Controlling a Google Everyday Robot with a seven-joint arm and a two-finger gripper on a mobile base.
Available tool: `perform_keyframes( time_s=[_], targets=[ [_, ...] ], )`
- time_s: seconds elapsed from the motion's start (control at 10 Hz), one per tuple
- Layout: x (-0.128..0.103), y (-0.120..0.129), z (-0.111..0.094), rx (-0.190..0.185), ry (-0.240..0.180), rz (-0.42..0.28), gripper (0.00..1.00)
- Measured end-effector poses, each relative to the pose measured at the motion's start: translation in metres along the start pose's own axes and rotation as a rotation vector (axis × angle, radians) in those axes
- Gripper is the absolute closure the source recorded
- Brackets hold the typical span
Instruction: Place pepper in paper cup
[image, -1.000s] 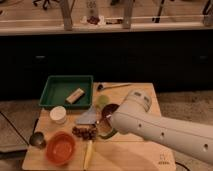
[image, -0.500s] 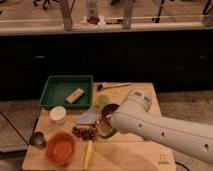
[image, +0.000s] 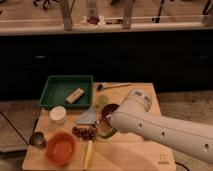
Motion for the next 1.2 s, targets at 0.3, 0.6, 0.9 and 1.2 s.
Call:
perform_keyframes(
  time_s=[0.3,0.6,0.9,1.2],
  targets=[
    [-0.008,-0.017,0.007,-0.011,-0.041,-0.032,0.98],
    [-0.014,-0.035,0.012,-0.015,-0.069,-0.064,0.98],
    [-0.009,-0.050,0.017,-0.019,-0.083,-0.071,0.98],
    [-0.001,-0.074,0.028,-0.022,-0.115,-0.079,0.98]
  ],
)
